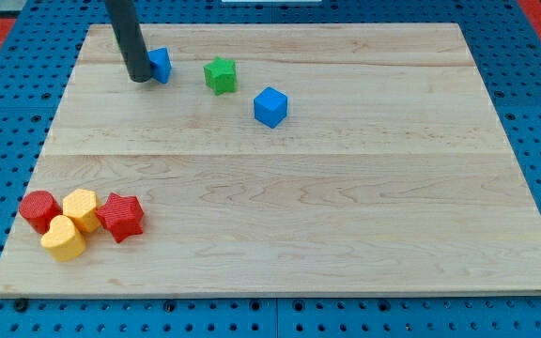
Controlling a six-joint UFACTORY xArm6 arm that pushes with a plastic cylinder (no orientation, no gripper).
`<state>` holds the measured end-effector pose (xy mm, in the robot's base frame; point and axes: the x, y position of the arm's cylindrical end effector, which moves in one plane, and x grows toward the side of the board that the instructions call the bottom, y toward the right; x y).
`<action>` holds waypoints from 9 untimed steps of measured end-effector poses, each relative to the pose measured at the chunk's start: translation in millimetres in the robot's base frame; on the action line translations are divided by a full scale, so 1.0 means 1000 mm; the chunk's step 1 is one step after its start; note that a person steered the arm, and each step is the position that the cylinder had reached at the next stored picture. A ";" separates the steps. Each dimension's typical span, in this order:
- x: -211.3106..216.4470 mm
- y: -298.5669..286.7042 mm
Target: Push the red star diagonally below the blue cube
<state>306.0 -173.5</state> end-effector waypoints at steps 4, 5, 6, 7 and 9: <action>0.040 0.016; 0.102 -0.027; 0.168 -0.128; 0.174 -0.131; 0.259 -0.102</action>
<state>565.0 -275.3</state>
